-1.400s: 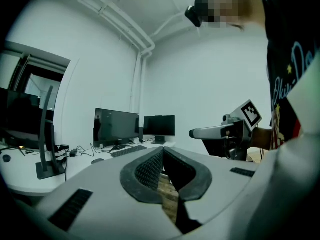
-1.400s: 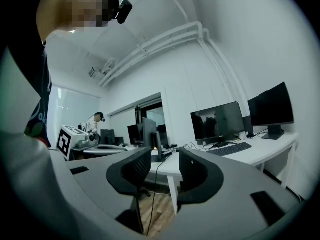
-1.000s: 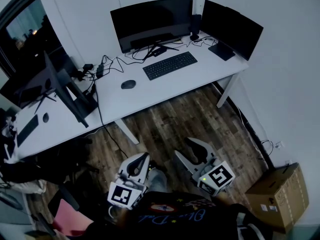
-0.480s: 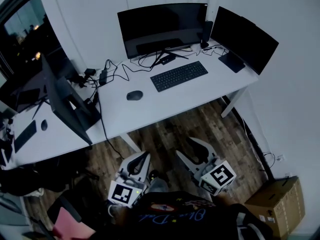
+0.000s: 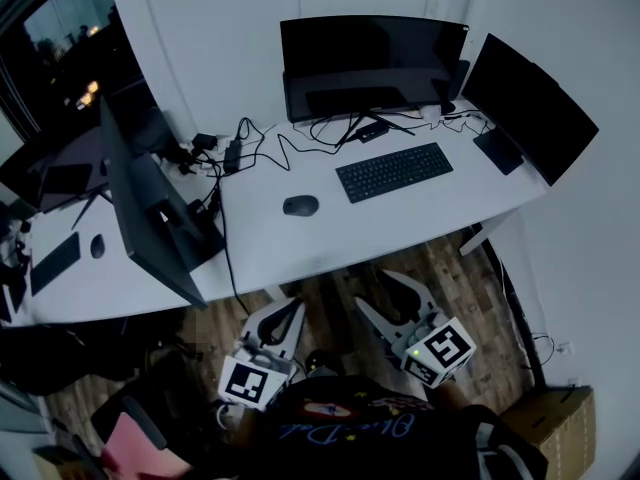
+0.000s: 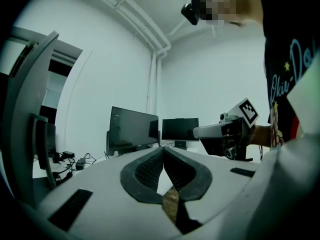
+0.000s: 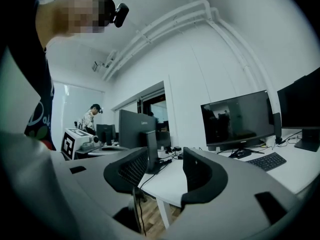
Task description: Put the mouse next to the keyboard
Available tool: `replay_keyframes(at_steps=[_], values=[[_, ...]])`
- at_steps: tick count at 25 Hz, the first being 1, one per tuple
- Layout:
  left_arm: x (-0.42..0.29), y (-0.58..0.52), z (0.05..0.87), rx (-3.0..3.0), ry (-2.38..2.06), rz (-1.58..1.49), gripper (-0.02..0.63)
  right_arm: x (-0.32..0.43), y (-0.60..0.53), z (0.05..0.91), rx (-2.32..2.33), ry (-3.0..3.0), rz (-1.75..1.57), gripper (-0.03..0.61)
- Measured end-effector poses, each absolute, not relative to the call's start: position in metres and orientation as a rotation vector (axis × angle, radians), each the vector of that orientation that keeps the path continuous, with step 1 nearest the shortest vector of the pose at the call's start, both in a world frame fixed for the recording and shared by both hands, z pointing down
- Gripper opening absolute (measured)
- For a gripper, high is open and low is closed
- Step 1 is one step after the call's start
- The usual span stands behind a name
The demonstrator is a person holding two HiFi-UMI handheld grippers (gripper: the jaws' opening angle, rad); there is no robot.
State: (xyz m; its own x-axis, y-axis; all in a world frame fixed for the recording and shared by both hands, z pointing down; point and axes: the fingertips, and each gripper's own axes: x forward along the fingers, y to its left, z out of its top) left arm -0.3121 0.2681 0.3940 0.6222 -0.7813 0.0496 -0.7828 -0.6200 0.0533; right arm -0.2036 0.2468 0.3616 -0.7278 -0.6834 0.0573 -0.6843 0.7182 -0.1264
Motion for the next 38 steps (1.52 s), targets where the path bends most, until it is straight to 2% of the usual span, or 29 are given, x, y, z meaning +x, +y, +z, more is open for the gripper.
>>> replay_keyframes(at_steps=[14,38], values=[[-0.358,0.192,0.4,2.707,-1.417,0.049,0.0,-0.251,0.165,0.38,1.046,-2.933,0.265,0.196],[-0.334,0.071,0.418,2.296,-1.949,0.157,0.0,-0.247,-0.011,0.418,0.379,-2.98,0.256,0.219]])
